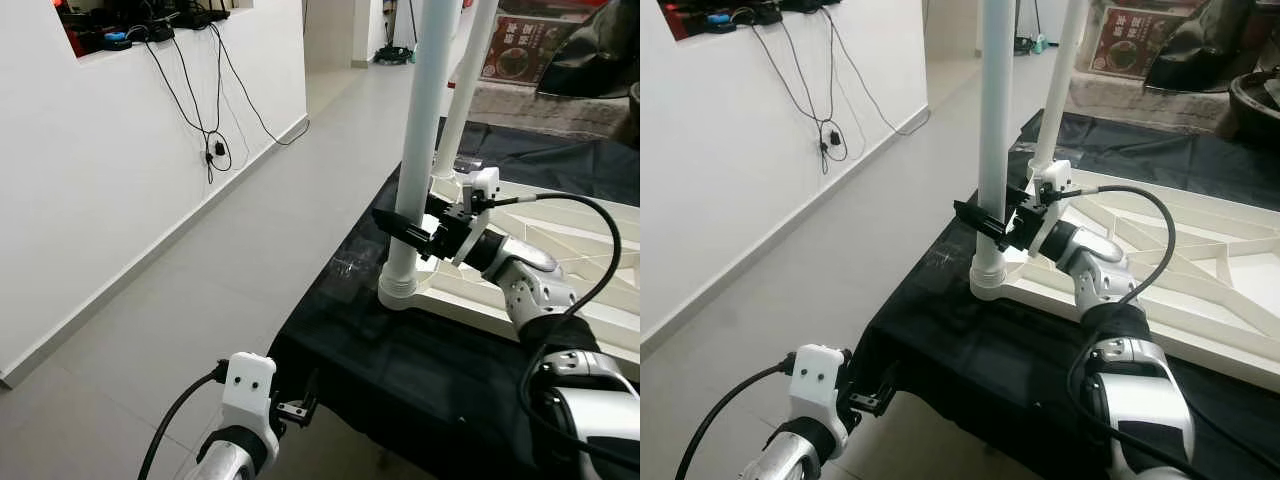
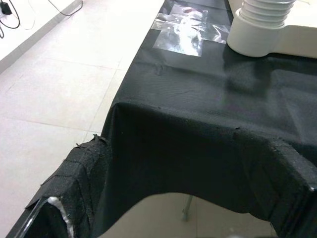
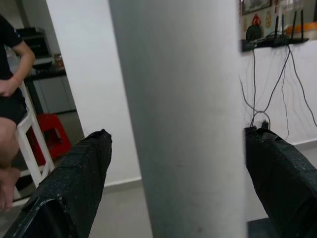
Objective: Building children table
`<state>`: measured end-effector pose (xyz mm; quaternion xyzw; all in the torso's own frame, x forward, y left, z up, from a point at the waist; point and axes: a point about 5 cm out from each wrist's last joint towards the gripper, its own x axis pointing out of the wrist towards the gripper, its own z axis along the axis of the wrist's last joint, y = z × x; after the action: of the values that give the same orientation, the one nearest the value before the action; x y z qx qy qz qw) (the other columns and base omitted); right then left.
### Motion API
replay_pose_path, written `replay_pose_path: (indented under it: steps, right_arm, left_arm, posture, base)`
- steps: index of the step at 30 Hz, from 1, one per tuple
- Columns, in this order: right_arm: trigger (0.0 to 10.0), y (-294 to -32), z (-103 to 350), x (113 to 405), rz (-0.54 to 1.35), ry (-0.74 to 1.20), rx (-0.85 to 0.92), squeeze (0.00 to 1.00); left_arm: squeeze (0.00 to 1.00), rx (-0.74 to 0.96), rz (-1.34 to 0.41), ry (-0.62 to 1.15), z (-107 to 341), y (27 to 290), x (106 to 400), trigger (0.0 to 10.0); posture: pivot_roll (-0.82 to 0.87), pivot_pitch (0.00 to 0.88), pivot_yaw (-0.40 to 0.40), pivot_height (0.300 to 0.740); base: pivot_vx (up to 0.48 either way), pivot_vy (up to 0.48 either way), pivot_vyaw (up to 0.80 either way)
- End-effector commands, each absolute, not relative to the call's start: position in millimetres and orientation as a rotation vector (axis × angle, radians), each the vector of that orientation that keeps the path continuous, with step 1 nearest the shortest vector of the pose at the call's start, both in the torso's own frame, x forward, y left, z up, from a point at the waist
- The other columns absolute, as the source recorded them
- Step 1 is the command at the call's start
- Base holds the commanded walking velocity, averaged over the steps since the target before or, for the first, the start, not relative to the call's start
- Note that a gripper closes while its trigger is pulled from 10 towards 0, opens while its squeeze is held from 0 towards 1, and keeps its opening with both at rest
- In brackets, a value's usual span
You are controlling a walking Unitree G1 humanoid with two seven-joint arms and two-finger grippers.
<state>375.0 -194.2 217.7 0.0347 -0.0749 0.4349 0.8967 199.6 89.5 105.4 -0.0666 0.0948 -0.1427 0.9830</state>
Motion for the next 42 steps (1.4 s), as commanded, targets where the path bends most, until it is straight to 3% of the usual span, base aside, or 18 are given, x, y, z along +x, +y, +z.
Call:
replay_pose_path:
  steps: [1,42]
  right_arm:
    - [10.0,-189.4,217.1,376.1,0.910,-0.154,0.067,0.00]
    - [10.0,-179.9,214.7,391.7,0.777,-0.059,-0.004,0.00]
  left_arm:
    - [0.00,-0.130,-0.279,0.209,101.3,90.6,198.0,10.0]
    - [0.00,-0.132,-0.281,0.210,101.5,88.3,196.6,10.0]
  posture:
    - [-0.05,0.054,0.016,0.740]
    - [-0.05,0.052,0.006,0.740]
  base:
    - [0.000,0.000,0.00]
    - [0.000,0.000,0.00]
